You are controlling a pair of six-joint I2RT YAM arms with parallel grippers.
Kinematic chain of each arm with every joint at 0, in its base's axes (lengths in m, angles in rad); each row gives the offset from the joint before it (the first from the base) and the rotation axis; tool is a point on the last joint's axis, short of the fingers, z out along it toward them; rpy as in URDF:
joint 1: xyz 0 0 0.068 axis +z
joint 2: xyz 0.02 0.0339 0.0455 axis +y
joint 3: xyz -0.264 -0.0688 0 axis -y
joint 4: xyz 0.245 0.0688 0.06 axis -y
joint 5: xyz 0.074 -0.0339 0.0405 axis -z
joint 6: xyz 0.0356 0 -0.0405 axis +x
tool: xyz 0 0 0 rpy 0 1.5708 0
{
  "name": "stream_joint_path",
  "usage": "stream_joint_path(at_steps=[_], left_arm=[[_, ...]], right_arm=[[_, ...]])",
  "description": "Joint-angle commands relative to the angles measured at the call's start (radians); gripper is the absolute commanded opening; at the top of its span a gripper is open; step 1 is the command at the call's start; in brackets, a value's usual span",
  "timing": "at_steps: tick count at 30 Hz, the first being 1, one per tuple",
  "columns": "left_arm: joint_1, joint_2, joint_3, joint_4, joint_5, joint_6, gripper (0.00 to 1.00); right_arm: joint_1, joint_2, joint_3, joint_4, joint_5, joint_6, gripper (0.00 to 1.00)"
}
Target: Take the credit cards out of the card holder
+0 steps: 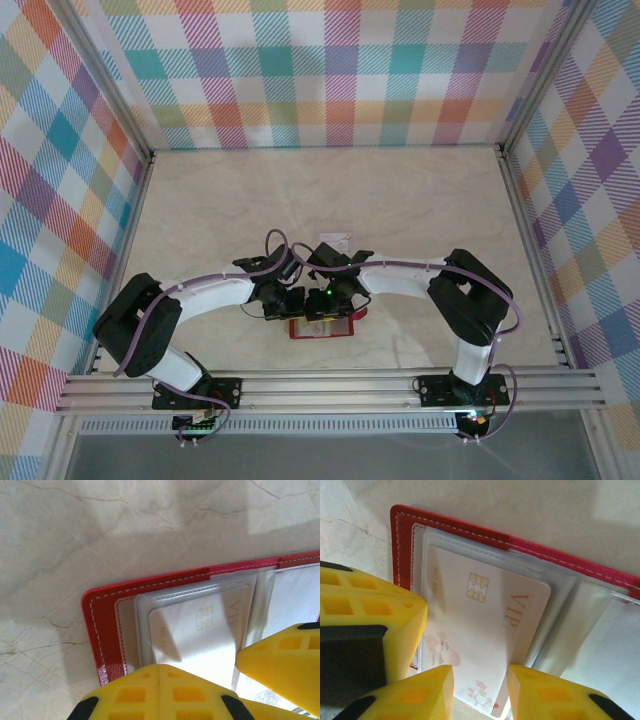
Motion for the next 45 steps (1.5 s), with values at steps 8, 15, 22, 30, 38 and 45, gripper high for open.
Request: stream_joint_path(at_steps=[8,15,22,30,38,45], left_arm=[[-0.009,0.022,0.003,-0.054,-0.039,0.020,0.02],[-0.009,0.024,0.017,-0.061,-0.036,0.022,0.02],[-0.009,0.025,0.015,-0.055,-0.033,0.019,0.02],[-0.009,0.021,0.009,-0.052,-0.031,0.020,0.02],[-0.008,0.019,0.006,-0.048,-0.030,0.020,0.02],[-0.009,0.019,-0.002,-0.040,-0.028,0.018,0.02]], right_arm=[[0.006,-0.062,0.018,-0.107,0.093,-0.020,0.38],[0.007,-0.096,0.007,-0.077,0.075,-0.014,0.34],[0.007,-0.075,0.006,-0.048,0.102,-0.008,0.17],[0.007,-0.030,0.012,-0.046,0.119,-0.013,0.14],[0.007,0.005,0.017,-0.038,0.120,0.002,0.24],[0.008,0.035,0.011,-0.024,0.108,0.010,0.21]])
